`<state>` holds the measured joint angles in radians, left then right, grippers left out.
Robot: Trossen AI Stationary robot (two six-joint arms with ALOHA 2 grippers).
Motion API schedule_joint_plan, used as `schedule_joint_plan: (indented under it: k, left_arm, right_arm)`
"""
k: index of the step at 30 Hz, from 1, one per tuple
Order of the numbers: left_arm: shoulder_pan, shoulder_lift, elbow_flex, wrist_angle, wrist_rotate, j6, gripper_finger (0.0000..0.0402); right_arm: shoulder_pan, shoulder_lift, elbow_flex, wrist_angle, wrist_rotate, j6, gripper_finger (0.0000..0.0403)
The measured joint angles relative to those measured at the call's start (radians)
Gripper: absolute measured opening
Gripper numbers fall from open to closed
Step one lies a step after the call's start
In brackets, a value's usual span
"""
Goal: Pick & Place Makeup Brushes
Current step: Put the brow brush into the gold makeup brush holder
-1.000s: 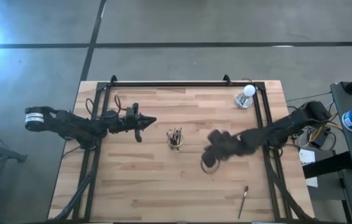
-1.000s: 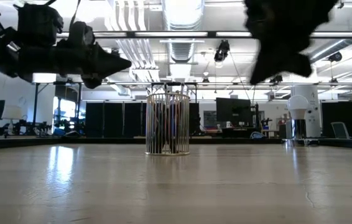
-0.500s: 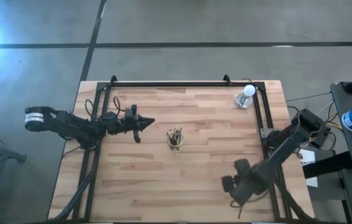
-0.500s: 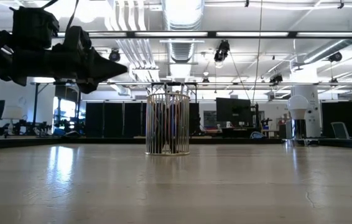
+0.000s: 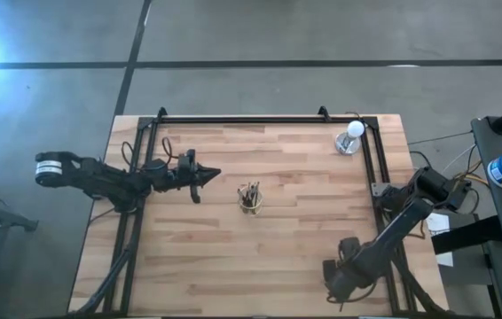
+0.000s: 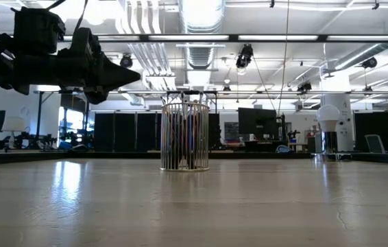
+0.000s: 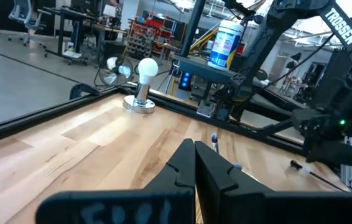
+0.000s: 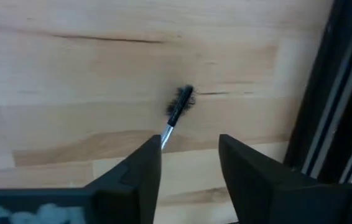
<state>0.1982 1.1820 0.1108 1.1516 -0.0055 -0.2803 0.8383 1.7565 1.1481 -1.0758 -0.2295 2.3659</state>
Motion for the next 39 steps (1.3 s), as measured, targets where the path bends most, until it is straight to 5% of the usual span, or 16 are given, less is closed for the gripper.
schedule_joint_plan:
  k: [11, 28, 34, 39]
  left_arm:
    - [0.000, 0.000, 0.000, 0.000, 0.000, -0.009, 0.0000]
    - [0.000, -0.001, 0.000, -0.002, 0.002, -0.011, 0.0000]
    - [0.000, -0.001, 0.000, 0.000, 0.004, -0.020, 0.0000]
    - [0.000, -0.002, 0.000, 0.000, 0.003, -0.033, 0.0000]
  right_arm:
    - [-0.013, 0.048, -0.082, 0.101, -0.005, 0.010, 0.0154]
    - [-0.013, 0.062, -0.098, 0.107, -0.001, -0.034, 0.0025]
    - [-0.014, 0.005, -0.061, 0.111, 0.124, -0.169, 0.0016]
    - [-0.018, -0.107, -0.064, 0.114, 0.373, -0.325, 0.0016]
